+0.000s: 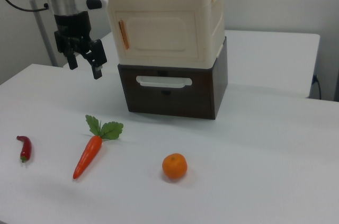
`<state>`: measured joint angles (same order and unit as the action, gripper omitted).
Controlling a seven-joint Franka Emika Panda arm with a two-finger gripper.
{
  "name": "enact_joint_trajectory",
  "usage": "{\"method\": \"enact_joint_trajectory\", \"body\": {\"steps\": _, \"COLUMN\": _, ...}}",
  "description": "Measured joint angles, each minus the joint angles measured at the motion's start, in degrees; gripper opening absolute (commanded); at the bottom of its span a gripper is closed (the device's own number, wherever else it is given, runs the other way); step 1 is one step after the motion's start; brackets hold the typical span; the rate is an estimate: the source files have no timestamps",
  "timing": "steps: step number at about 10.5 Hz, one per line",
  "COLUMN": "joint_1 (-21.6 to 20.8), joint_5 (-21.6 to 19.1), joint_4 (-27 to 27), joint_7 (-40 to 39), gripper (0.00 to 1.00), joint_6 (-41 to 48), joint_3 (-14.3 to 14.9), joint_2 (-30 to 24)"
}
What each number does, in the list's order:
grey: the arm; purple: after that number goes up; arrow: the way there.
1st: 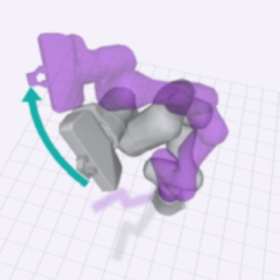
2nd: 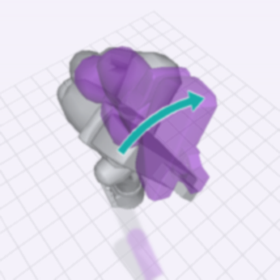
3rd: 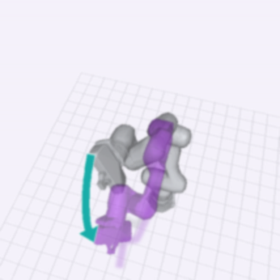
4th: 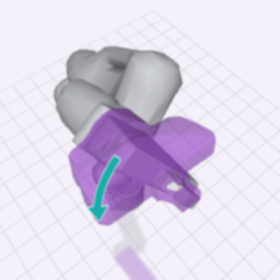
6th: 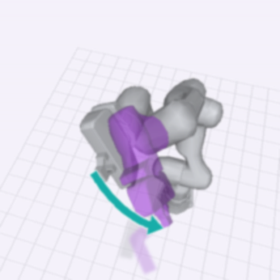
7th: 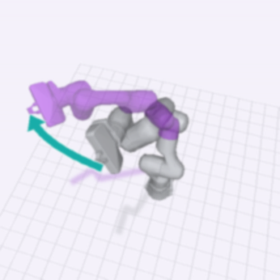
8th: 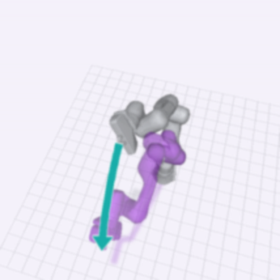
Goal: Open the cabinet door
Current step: 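Move the gripper toward the cream cabinet door's orange handle, then lower the open gripper around the orange door handle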
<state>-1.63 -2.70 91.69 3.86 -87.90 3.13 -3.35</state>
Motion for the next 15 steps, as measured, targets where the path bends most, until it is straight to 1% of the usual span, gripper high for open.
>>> {"method": "enact_joint_trajectory", "body": {"steps": 8, "joint_1": 0.0, "joint_5": 0.0, "joint_4": 0.0, "joint_7": -2.1, "gripper": 1.0, "joint_6": 0.0, "joint_3": 0.1, "joint_2": 0.0}}
{"method": "enact_joint_trajectory", "body": {"steps": 9, "joint_1": 0.0, "joint_5": -0.3, "joint_4": 0.0, "joint_7": -2.2, "gripper": 1.0, "joint_6": -0.1, "joint_3": 0.1, "joint_2": 0.1}}
{"method": "enact_joint_trajectory", "body": {"steps": 10, "joint_1": 0.0, "joint_5": -1.6, "joint_4": 0.0, "joint_7": -2.2, "gripper": 1.0, "joint_6": -0.8, "joint_3": 0.0, "joint_2": 0.3}}
{"method": "enact_joint_trajectory", "body": {"steps": 12, "joint_1": 0.0, "joint_5": -5.0, "joint_4": 0.0, "joint_7": -2.3, "gripper": 1.0, "joint_6": -4.9, "joint_3": 0.0, "joint_2": 1.6}}
{"method": "enact_joint_trajectory", "body": {"steps": 15, "joint_1": -1.4, "joint_5": -5.7, "joint_4": -0.1, "joint_7": -2.5, "gripper": 0.99, "joint_6": -14.0, "joint_3": -0.2, "joint_2": 5.4}}
